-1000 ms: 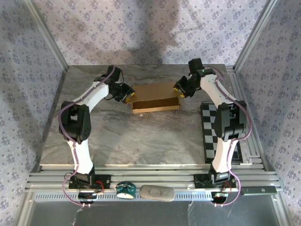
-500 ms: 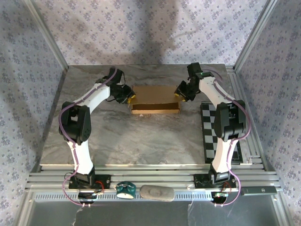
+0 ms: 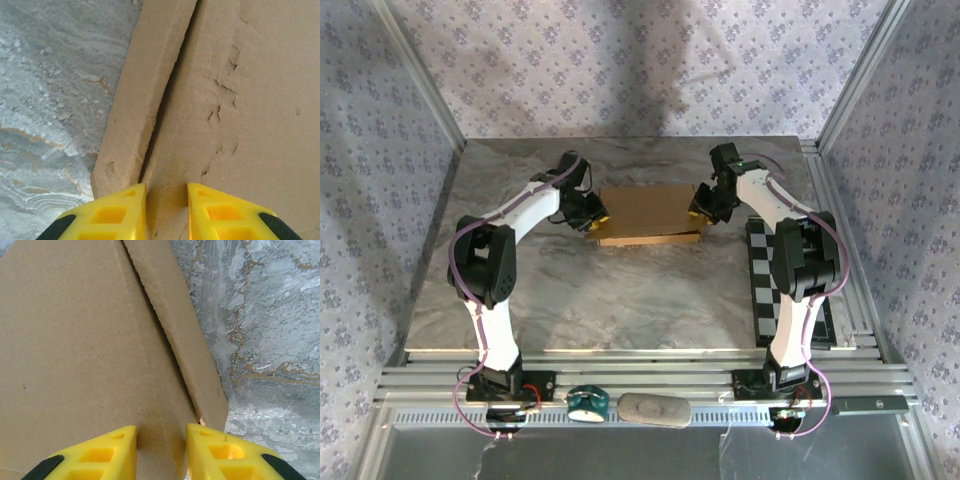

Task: Fold the paper box

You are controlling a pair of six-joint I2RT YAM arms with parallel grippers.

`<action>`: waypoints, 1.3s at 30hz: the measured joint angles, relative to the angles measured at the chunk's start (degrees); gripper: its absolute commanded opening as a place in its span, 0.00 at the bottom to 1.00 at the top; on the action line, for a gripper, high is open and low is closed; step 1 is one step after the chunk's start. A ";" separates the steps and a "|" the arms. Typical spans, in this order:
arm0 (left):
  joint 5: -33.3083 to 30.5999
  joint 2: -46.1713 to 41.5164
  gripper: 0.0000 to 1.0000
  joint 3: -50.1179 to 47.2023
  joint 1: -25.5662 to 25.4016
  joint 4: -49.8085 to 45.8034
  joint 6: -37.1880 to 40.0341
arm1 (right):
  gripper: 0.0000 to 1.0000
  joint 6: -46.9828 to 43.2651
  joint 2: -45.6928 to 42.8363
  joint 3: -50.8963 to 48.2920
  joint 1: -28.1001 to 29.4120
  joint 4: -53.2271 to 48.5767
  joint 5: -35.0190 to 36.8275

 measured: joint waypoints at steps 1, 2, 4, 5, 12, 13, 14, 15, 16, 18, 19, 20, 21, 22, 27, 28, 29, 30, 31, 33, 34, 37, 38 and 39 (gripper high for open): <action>-0.59 0.00 0.26 0.20 -0.26 -0.76 0.55 | 0.29 -0.17 0.00 -0.13 0.09 0.02 0.17; -1.07 0.00 0.27 0.35 -0.46 -1.29 1.01 | 0.29 -0.39 0.00 -0.28 0.13 0.04 0.31; -1.90 0.00 0.29 0.87 -0.81 -2.25 1.70 | 0.29 -1.29 0.00 -0.39 0.13 0.02 0.39; -2.27 0.00 0.29 1.16 -0.87 -2.58 1.90 | 0.29 -1.49 0.00 -0.42 0.13 0.04 0.44; -5.73 0.00 0.29 4.59 -0.94 -6.08 3.39 | 0.29 -2.78 0.00 -0.44 0.13 0.02 1.38; -6.10 0.00 0.29 5.25 -0.94 -6.58 3.61 | 0.29 -2.89 0.00 -0.44 0.13 0.00 1.49; -6.54 0.00 0.29 5.79 -0.94 -6.93 3.85 | 0.29 -2.95 0.00 -0.44 0.13 -0.02 1.64; -7.13 -0.04 0.29 6.21 -0.94 -7.28 4.22 | 0.29 -3.08 0.00 -0.44 0.20 -0.07 1.68; -7.63 -0.15 0.29 6.36 -0.94 -7.65 4.55 | 0.29 -3.21 0.00 -0.44 0.24 -0.11 1.79; -8.66 -0.31 0.29 6.38 -0.94 -8.72 5.33 | 0.29 -3.65 0.00 -0.42 0.26 -0.24 2.01; -9.03 -0.35 0.29 6.38 -0.94 -9.33 5.81 | 0.29 -3.85 0.00 -0.42 0.33 -0.31 2.12; -9.42 -0.37 0.29 6.38 -0.94 -9.88 6.23 | 0.29 -4.07 0.00 -0.42 0.35 -0.42 2.25; -9.73 -0.37 0.29 6.38 -0.94 -10.34 6.54 | 0.29 -4.26 0.00 -0.42 0.39 -0.61 2.29; -9.99 -0.37 0.29 6.38 -0.94 -10.75 6.88 | 0.29 -4.33 0.00 -0.42 0.44 -0.72 2.36; -10.03 -0.48 0.28 5.99 -0.96 -10.97 8.15 | 0.30 -4.85 0.00 -0.39 0.79 -1.14 3.17; -10.05 -0.50 0.28 5.73 -0.96 -11.02 8.39 | 0.31 -4.90 0.00 -0.37 0.87 -1.29 3.34; -10.05 -0.50 0.28 5.53 -0.96 -11.04 8.61 | 0.31 -4.94 0.00 -0.37 0.87 -1.44 3.52; -10.05 -0.50 0.28 5.22 -0.96 -11.02 8.85 | 0.31 -5.14 0.00 -0.33 0.96 -1.66 3.69; -10.03 -0.52 0.28 4.81 -0.96 -11.02 9.05 | 0.31 -5.29 0.00 -0.31 0.98 -1.81 3.85; -10.03 -0.57 0.28 4.02 -0.96 -10.99 9.38 | 0.32 -5.53 0.00 -0.31 1.16 -2.21 4.26; -10.03 -0.57 0.29 3.63 -0.96 -11.02 9.60 | 0.33 -5.73 0.00 -0.31 1.16 -2.40 4.46; -10.03 -0.57 0.31 2.80 -1.27 -10.86 9.86 | 0.35 -5.97 0.00 -0.26 1.25 -2.91 4.85; -10.03 -0.57 0.32 2.73 -1.42 -10.84 9.88 | 0.35 -6.01 0.00 -0.26 1.25 -3.06 4.90; -10.03 -0.57 0.34 2.71 -1.60 -10.78 9.97 | 0.36 -6.16 0.00 -0.22 1.25 -3.30 5.03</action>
